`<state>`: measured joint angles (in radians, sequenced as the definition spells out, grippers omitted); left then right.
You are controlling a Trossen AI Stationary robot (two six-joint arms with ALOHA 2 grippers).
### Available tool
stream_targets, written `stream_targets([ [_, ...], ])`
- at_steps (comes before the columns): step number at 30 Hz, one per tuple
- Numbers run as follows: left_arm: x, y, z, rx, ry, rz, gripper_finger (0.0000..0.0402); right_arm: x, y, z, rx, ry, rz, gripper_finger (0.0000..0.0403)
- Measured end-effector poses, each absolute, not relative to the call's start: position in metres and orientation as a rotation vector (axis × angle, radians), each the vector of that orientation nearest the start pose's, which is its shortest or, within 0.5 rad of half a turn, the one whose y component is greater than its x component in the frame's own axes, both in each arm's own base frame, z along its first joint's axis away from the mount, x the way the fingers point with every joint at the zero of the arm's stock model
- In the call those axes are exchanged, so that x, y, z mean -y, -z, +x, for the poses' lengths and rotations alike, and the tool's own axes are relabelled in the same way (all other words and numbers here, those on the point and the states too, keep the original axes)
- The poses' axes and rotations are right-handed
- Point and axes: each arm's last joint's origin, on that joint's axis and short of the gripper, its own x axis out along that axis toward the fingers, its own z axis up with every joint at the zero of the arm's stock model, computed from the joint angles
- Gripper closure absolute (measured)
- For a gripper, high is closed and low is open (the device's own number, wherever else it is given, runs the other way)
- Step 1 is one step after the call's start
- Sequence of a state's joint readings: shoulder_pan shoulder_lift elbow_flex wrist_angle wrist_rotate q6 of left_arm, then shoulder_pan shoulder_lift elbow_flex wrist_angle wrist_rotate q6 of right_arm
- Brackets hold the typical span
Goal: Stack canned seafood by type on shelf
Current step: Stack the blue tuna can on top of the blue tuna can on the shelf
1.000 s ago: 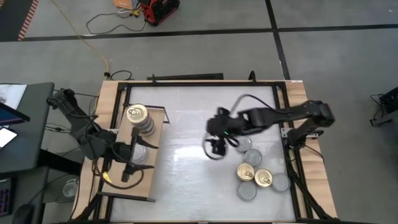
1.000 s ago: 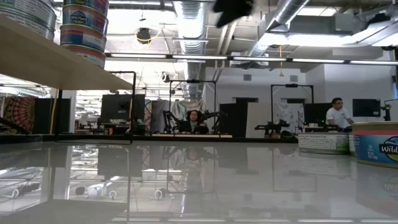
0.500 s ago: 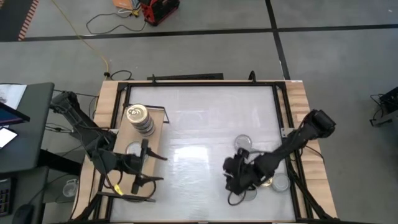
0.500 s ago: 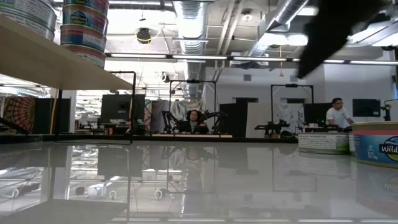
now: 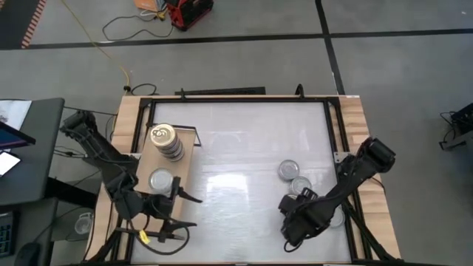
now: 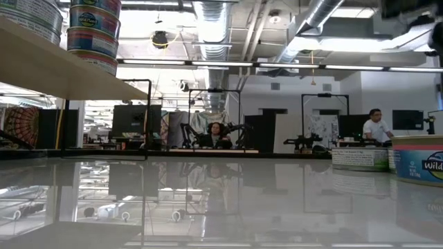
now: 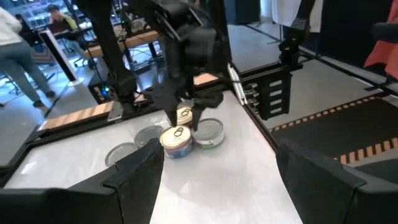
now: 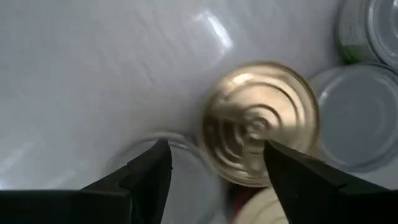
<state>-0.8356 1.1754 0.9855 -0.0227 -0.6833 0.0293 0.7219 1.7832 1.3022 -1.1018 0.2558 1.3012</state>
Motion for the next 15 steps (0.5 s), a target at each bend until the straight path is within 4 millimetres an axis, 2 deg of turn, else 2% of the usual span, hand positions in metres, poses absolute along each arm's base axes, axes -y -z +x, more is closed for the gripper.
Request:
stream_targets([
  [3,0.181,-0.344,0.179,-0.138,0.157,0.183,0.0107,-0.207,-0.189,0.25,-1.368,0.557,0.283,0.0122],
  [9,0.183,-0.348,0.169,-0.123,0.141,0.187,0.0107,-0.219,-0.173,0.272,-1.419,0.512,0.175,0.0122],
  [15,0.182,-0.349,0.168,-0.12,0.093,0.206,0.0107,-0.212,-0.171,0.311,-1.428,0.451,0.061,0.0122],
])
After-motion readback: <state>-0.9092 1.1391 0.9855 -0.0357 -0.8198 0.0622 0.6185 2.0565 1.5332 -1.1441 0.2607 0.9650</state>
